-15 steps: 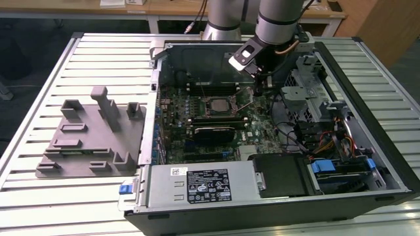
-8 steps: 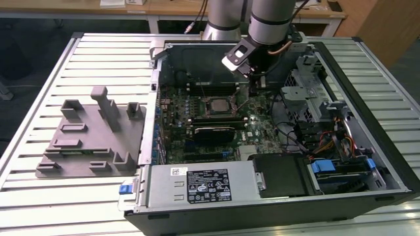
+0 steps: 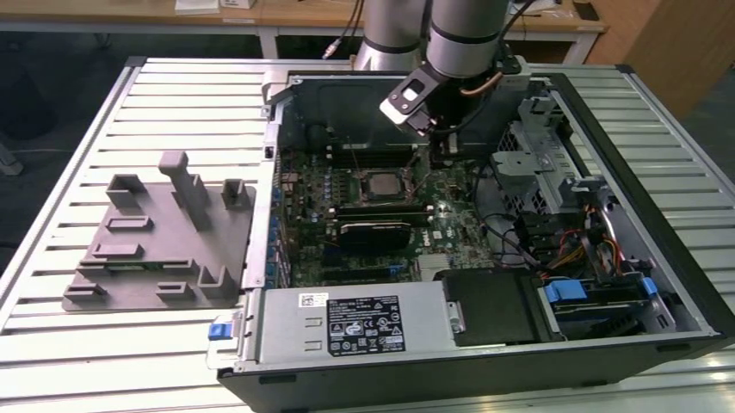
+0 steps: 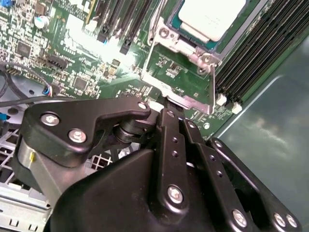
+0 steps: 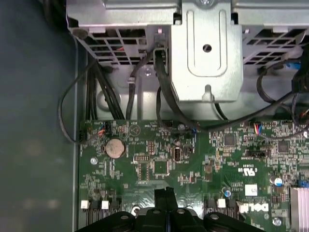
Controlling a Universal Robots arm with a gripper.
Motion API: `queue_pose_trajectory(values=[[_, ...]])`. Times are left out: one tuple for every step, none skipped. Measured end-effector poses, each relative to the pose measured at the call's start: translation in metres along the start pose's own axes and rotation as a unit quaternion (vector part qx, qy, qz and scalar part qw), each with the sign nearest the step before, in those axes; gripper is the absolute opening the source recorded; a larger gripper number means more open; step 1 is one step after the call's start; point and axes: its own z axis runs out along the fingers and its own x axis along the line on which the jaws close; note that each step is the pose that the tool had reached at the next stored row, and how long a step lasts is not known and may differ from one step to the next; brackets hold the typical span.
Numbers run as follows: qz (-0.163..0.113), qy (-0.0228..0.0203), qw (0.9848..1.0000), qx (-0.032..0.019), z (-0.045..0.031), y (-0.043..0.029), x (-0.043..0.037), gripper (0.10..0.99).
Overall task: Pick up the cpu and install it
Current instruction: 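Close the cpu cover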
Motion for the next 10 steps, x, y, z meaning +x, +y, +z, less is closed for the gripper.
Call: queue_pose_trajectory(values=[[0.0, 0.0, 1.0, 0.0, -0.0001, -0.0014, 0.0, 0.106], [0.0, 0.0, 1.0, 0.0, -0.0001, -0.0027, -0.0001, 0.106], [0.0, 0.0, 1.0, 0.0, -0.0001, -0.004, 0.0, 0.106], [0.0, 0.0, 1.0, 0.0, -0.0002, -0.0053, -0.0001, 0.106], [0.0, 0.0, 1.0, 0.0, -0.0002, -0.0066, -0.0001, 0.106], [0.0, 0.0, 1.0, 0.0, -0.0002, -0.0078, -0.0001, 0.106], [0.0, 0.0, 1.0, 0.0, -0.0003, -0.009, -0.0001, 0.106], [0.0, 0.0, 1.0, 0.0, -0.0003, -0.0104, -0.0001, 0.106], [0.0, 0.0, 1.0, 0.0, -0.0004, -0.0117, -0.0001, 0.106], [0.0, 0.0, 1.0, 0.0, -0.0004, -0.0131, -0.0001, 0.106]])
